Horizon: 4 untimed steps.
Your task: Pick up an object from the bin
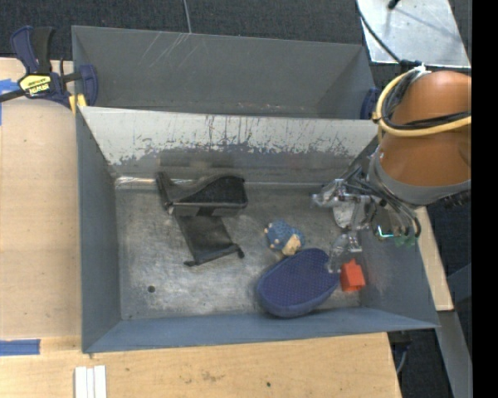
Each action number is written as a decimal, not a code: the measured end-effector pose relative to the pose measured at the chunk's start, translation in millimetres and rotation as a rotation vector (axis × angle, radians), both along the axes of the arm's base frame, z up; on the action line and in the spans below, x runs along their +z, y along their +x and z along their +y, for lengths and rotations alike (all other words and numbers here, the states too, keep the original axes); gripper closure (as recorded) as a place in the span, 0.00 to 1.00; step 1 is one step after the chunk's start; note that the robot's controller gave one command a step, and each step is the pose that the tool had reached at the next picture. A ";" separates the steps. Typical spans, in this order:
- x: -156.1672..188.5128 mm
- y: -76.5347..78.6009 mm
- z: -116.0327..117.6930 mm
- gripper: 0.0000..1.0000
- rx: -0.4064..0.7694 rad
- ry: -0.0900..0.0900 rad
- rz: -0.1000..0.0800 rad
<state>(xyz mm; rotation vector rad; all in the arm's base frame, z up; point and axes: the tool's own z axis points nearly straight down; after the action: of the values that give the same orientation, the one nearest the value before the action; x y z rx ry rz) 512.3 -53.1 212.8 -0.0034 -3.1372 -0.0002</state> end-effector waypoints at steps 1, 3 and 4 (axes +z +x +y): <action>106.0 -18.2 9.0 0.00 0.194 -0.001 -0.015; -136.6 -3.2 33.5 0.00 0.670 0.007 -0.009; -135.8 -3.7 30.6 1.00 0.672 0.002 -0.003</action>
Offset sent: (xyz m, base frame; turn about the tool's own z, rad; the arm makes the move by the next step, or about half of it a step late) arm -0.0199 0.0091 0.1023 -0.1939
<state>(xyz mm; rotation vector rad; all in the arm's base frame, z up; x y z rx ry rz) 508.6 -22.6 77.0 1.0319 -2.9659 -0.0012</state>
